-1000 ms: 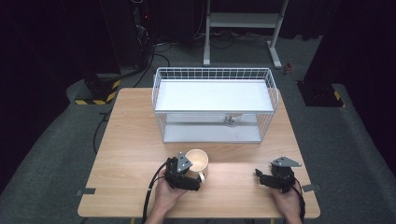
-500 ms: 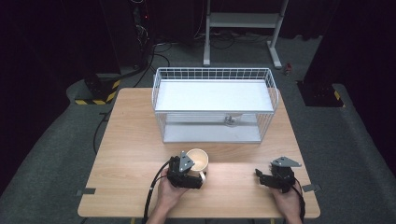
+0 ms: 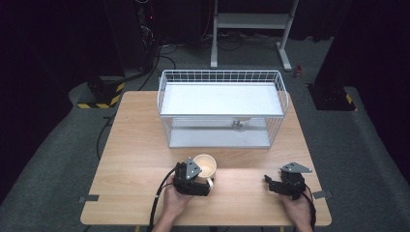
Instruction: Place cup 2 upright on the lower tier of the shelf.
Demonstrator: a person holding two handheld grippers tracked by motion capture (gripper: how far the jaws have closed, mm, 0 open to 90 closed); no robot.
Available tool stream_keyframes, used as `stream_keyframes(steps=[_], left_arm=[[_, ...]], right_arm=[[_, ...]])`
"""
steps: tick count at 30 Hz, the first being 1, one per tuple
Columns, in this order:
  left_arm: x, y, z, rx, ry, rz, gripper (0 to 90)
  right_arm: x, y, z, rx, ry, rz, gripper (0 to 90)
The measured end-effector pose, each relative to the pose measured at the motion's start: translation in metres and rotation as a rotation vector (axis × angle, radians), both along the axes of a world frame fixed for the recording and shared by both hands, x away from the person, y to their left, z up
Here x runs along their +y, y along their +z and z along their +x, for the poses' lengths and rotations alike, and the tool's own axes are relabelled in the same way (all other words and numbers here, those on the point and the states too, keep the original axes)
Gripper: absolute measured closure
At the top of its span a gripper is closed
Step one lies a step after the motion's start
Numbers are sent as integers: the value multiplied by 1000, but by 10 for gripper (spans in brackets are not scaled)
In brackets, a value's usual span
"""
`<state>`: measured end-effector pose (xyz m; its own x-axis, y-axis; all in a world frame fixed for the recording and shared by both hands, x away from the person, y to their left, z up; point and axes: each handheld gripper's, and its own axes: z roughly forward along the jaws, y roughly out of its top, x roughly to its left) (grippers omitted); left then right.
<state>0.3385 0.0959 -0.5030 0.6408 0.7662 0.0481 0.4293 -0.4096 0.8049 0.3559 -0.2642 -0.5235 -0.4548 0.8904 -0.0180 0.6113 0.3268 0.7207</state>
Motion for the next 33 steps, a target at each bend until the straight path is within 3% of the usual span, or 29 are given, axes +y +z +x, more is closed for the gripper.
stream_keyframes(steps=[24, 33], left_arm=[[4, 13, 11, -6, 30, -45, 90], [4, 23, 26, -15, 56, -26, 90]], right_arm=[[0, 0, 0, 0, 0, 0, 252], [0, 0, 0, 0, 0, 0, 252]])
